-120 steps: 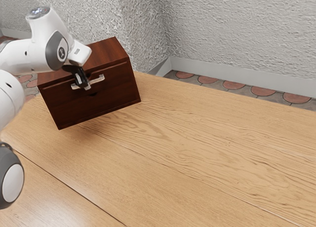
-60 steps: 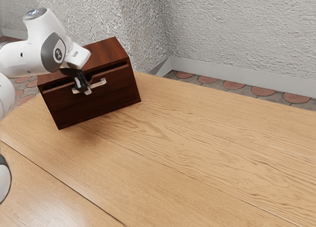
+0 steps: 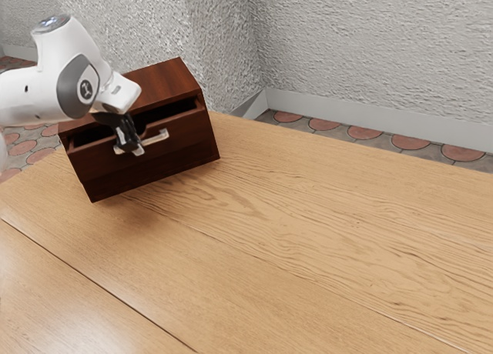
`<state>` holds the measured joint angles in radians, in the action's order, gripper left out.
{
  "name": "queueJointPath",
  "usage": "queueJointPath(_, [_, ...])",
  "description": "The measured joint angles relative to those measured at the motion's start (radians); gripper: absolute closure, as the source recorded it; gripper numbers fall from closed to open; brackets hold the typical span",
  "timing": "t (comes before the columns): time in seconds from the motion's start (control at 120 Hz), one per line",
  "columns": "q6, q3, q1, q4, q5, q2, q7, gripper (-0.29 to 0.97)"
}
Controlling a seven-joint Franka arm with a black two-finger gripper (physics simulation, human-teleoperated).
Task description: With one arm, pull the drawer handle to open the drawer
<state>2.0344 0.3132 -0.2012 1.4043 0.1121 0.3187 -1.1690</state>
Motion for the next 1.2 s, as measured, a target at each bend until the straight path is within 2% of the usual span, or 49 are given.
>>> queueJointPath(0.392, [0.025, -0.033, 0.004, 0.098, -0.02, -0.065, 0.004, 0.66])
queueJointPath(0.825, [0.048, -0.037, 0.036, 0.22, -0.06, -0.168, 0.019, 0.65])
queueJointPath(1.2, [0.065, -0.034, 0.079, 0.281, -0.083, -0.207, 0.036, 0.65])
